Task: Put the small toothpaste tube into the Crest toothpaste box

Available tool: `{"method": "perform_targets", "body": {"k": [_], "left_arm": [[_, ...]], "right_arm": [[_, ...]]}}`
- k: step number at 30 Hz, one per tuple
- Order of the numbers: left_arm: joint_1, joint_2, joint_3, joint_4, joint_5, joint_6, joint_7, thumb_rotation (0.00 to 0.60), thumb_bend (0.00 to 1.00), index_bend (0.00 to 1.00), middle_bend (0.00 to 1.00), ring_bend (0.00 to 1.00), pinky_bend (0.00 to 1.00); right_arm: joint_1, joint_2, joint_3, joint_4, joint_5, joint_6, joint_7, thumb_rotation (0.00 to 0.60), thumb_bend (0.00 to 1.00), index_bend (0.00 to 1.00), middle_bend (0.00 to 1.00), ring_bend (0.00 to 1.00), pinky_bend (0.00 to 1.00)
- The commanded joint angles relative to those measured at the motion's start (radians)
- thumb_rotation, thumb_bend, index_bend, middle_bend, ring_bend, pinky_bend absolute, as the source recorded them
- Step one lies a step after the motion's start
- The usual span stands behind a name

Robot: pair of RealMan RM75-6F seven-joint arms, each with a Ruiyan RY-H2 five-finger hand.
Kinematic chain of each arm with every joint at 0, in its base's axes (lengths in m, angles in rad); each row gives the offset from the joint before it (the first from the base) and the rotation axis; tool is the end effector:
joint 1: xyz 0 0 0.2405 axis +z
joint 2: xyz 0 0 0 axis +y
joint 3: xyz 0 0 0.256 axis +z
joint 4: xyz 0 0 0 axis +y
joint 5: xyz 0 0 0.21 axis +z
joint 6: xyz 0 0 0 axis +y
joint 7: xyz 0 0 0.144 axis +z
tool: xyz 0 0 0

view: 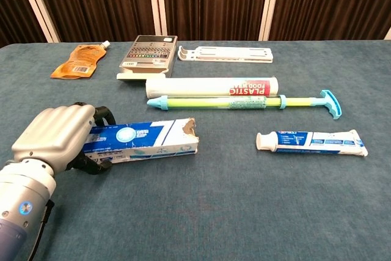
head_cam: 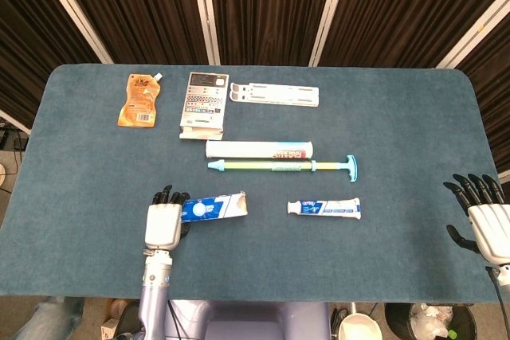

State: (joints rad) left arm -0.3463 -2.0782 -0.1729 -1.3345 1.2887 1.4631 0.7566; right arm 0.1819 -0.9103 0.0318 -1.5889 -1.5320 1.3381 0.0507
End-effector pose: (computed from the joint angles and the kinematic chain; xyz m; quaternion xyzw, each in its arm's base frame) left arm -0.1438 0.2343 -0.0884 -0.6131 -0.3753 -0.3762 0.5845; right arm -0.3169 -0.2084 0.2097 0.6718 -0.3426 0.3161 0.5756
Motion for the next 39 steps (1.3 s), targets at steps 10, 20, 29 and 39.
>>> {"method": "perform_targets", "body": {"k": [10, 20, 29, 39], "left_arm": [[-0.002, 0.018, -0.013, -0.046, -0.001, 0.016, 0.04, 0.6, 0.26, 0.38, 0.37, 0.17, 0.25], [0.003, 0.063, -0.023, -0.1, -0.024, 0.014, 0.073, 0.6, 0.26, 0.29, 0.22, 0.12, 0.23], [-0.017, 0.07, -0.034, -0.099, -0.077, -0.025, 0.126, 0.6, 0.26, 0.23, 0.13, 0.07, 0.21], [-0.042, 0.015, -0.043, -0.02, -0.088, -0.029, 0.121, 0.6, 0.26, 0.29, 0.24, 0.1, 0.21]], "right_arm": [[-0.009, 0.002, -0.004, 0.003, -0.01, 0.014, -0.001, 0.6, 0.31, 0.18, 0.12, 0.12, 0.03], [-0.006, 0.021, 0.002, -0.03, -0.003, 0.013, -0.023, 0.6, 0.31, 0.18, 0.13, 0.12, 0.03], [-0.014, 0.028, -0.001, -0.027, 0.002, 0.014, -0.018, 0.6, 0.31, 0.18, 0.13, 0.12, 0.03], [-0.026, 0.023, -0.009, -0.002, 0.002, 0.02, 0.01, 0.6, 0.31, 0.18, 0.13, 0.12, 0.03]]}}
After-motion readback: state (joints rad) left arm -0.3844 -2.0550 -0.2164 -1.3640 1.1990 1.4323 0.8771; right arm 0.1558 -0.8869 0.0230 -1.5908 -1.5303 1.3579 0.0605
